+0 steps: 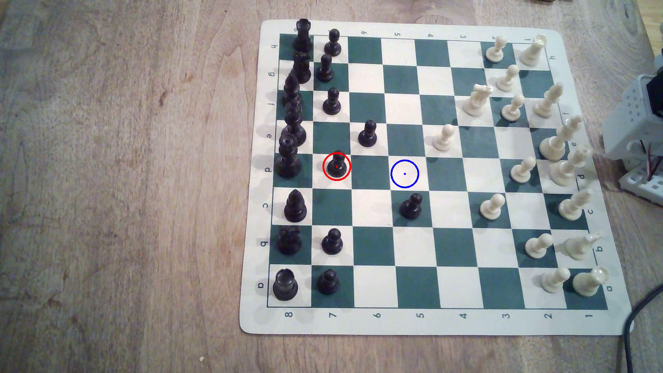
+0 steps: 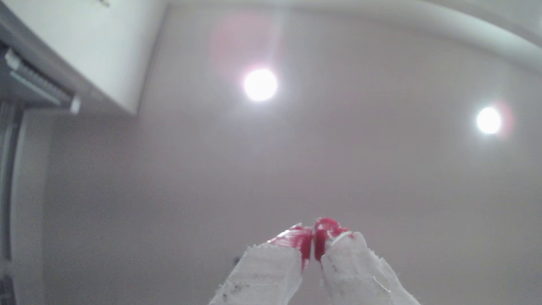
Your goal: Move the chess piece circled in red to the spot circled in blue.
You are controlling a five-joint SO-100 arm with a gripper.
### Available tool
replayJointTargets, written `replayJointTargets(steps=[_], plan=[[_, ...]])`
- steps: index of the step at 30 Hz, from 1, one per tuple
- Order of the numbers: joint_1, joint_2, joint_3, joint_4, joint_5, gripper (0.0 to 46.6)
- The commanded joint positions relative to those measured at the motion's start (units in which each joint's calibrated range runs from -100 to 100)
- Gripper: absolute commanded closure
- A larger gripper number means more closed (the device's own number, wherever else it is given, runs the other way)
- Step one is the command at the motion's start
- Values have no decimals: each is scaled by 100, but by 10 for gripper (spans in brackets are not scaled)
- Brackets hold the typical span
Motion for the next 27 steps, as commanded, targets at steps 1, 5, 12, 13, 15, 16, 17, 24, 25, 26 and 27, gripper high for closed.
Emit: replayJointTargets(steps=[1,5,12,13,15,16,17,24,25,26,27], plan=[[-126,22,136,351,-15,465],[-236,22,-164,1596,-15,465],[-298,22,-1632,4986,-20,465],[-275,22,-1750,5298,-20,465],[-259,22,-1986,5945,-20,465],[-259,22,-2095,6420,-20,465],[-314,22,-2095,6559,-20,465],[-330,22,-2340,8369,-34,465],[-314,22,-2358,8623,-39,465],[-298,22,-2385,8901,-59,465],[-345,31,-2385,9122,-147,465]])
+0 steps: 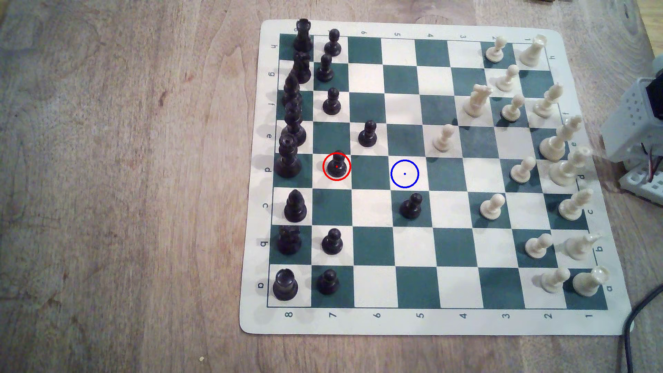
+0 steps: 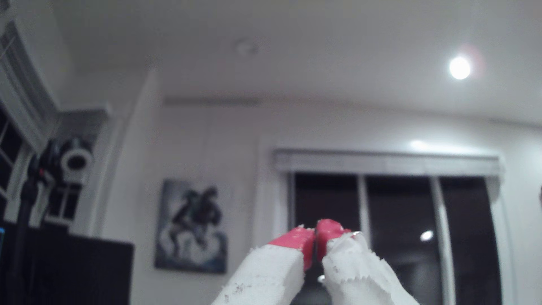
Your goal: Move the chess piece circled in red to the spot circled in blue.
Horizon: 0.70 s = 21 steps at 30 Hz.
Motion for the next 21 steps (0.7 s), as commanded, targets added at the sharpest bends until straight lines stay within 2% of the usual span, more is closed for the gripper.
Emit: replayJointTargets(steps=[1,4,6,10,11,13,19,21], plan=[[8,14,-433,1255,-147,465],[8,14,-242,1893,-181,450],[55,14,-297,2557,-186,464],[110,133,-641,3679,-190,464],[24,472,-1049,4490,-347,464],[-109,863,-1312,5022,-435,464],[-179,2917,-2046,5644,-596,463],[-328,3401,-2436,5988,-562,452]])
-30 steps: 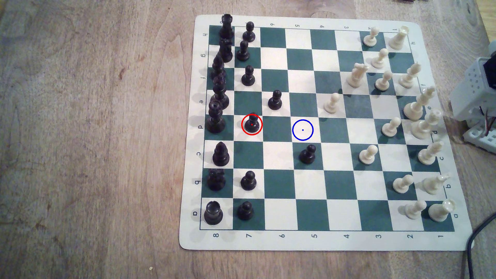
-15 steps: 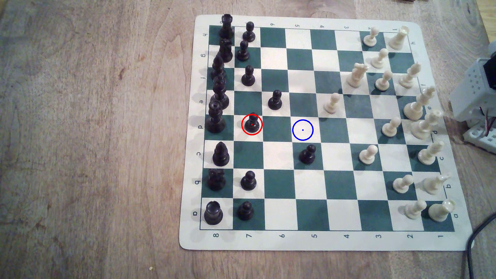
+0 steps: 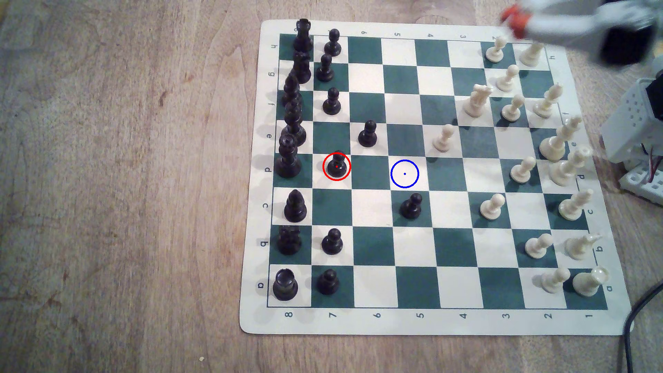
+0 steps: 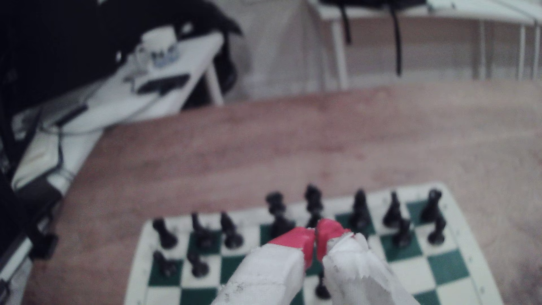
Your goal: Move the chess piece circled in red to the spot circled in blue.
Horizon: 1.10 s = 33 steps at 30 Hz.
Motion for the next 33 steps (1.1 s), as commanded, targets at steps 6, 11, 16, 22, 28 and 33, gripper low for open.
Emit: replayJointTargets(steps=[6,11,16,22,28,33], plan=[[-422,2538,-1897,967,49,371],[-430,3600,-2205,746,44,348],[-485,4508,-2368,230,-44,342],[-539,5170,-2395,-696,-283,342],[-594,5841,-2758,-1040,-386,343],[-610,6358,-3012,-1277,-430,342]])
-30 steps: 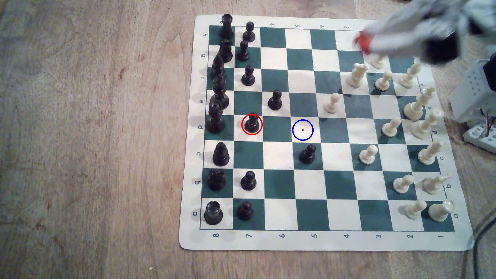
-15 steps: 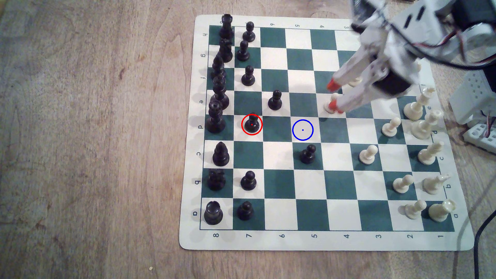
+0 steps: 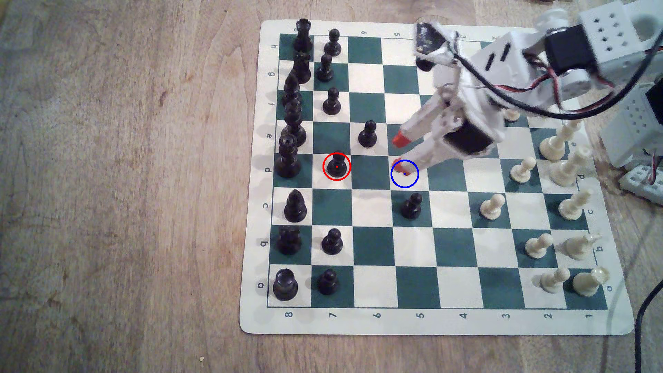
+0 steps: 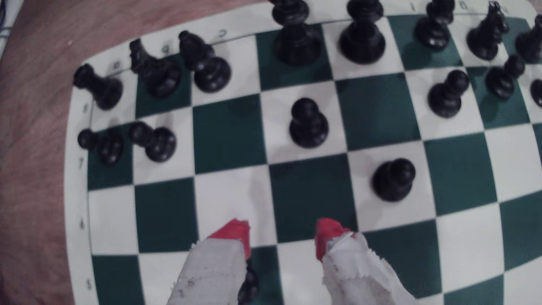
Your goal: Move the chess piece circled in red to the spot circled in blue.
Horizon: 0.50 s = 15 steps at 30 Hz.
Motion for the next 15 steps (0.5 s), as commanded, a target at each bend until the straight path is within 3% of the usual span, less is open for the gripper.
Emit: replayJointTargets(steps=[1,15], plan=[[-35,337,-698,-283,-49,339],[192,1636,-2240,-283,-68,310]])
